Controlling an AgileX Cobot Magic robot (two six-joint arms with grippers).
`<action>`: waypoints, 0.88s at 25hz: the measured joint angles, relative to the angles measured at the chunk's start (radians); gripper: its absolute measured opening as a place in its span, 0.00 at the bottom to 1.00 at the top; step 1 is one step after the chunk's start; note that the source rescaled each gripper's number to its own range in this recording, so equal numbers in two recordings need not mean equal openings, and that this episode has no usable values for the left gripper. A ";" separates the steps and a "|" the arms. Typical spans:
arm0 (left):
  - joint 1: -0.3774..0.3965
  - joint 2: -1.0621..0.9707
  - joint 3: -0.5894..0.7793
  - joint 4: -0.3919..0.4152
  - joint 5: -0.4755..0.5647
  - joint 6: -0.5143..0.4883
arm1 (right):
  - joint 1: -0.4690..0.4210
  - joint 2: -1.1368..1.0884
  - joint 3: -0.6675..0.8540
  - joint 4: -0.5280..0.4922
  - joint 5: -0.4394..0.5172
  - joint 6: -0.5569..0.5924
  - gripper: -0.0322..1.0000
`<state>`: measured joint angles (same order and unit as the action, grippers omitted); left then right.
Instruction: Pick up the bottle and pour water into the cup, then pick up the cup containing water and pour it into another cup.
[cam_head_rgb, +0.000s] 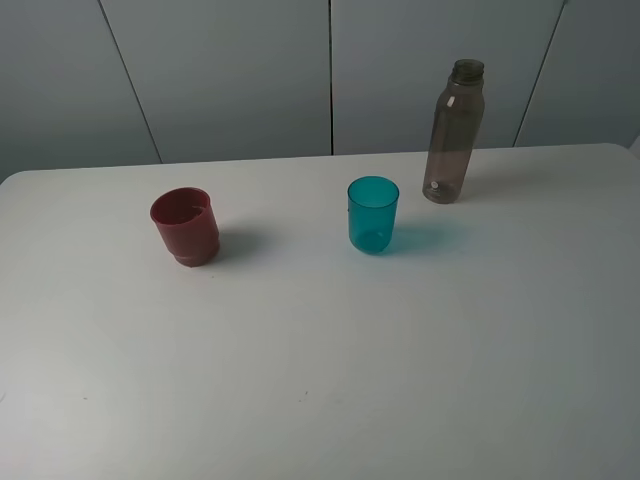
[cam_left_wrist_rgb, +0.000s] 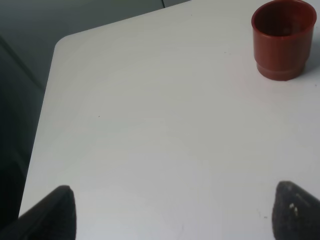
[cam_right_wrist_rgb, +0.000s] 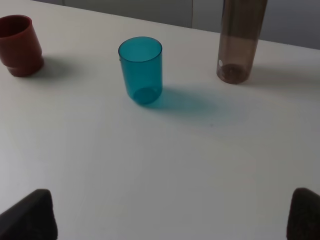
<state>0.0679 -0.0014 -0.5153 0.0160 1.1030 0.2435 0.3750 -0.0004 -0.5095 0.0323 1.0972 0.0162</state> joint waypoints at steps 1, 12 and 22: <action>0.000 0.000 0.000 0.000 0.000 0.000 | -0.014 0.000 0.000 0.002 0.000 0.000 0.99; 0.000 0.000 0.000 0.000 0.000 0.000 | -0.273 0.000 0.000 0.002 0.000 0.000 0.99; 0.000 0.000 0.000 0.000 0.000 0.000 | -0.320 0.000 0.000 0.004 0.000 -0.028 0.99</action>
<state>0.0679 -0.0014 -0.5153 0.0160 1.1030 0.2435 0.0554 -0.0004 -0.5095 0.0361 1.0972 -0.0119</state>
